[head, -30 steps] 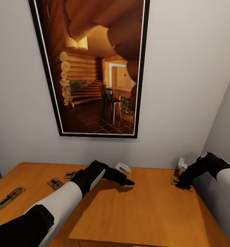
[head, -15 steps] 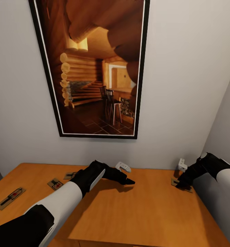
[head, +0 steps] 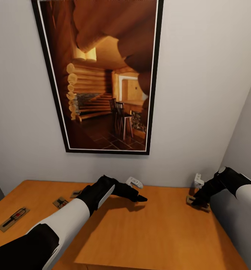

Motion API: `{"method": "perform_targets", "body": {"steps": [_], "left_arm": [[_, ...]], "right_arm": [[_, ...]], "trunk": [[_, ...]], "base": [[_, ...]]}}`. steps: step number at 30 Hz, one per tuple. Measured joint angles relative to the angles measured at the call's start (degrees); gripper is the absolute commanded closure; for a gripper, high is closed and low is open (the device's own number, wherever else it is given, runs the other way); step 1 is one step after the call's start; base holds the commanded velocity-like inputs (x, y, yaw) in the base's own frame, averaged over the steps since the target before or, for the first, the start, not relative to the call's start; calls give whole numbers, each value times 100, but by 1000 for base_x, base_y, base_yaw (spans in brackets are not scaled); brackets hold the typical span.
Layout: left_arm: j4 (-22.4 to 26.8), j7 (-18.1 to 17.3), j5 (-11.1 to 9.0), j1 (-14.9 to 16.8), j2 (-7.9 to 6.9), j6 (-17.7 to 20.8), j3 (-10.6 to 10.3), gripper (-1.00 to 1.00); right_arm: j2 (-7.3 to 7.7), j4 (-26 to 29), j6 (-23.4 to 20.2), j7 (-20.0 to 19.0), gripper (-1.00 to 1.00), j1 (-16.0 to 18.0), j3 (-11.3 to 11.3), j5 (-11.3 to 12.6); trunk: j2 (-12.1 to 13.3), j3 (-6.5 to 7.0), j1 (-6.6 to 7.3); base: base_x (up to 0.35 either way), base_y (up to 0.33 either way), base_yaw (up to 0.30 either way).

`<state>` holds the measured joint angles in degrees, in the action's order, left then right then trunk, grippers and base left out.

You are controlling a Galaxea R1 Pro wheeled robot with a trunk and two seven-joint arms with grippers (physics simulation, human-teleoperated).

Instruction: Take the four mousetraps from the cabinet in the bathroom and place them on the bathroom floor. Make sure all four end up on the same floor surface, and ensure that at least two of them are either under or directly next to the same bathroom sink.

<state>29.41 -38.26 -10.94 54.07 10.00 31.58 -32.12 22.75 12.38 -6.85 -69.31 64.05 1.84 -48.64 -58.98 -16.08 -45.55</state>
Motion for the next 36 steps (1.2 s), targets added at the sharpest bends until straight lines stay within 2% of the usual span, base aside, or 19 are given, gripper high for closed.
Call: {"method": "perform_targets", "body": {"steps": [16,19,24,26,36], "left_arm": [[1,0,0,0,0,0,0,-100],[-2,0,0,0,0,0,0,-100],[-3,0,0,0,0,0,0,-100],[-1,0,1,0,0,0,0,-100],[4,0,0,0,0,0,0,-100]], "right_arm": [[-35,0,11,-100,100,0,-9,-13],[-36,4,20,-333,100,0,-18,-10],[-57,45,24,-1235,100,-1,-30,10],[-81,61,19,-1468,100,-1,-32,13],[-223,64,14,-1747,100,-1,-31,20]], "trunk": [[642,288,352],[763,342,418],[964,432,528],[1044,468,572],[1446,648,792]], "base": [[0,0,0],[0,0,0],[0,0,0],[0,0,0],[0,0,0]]}}
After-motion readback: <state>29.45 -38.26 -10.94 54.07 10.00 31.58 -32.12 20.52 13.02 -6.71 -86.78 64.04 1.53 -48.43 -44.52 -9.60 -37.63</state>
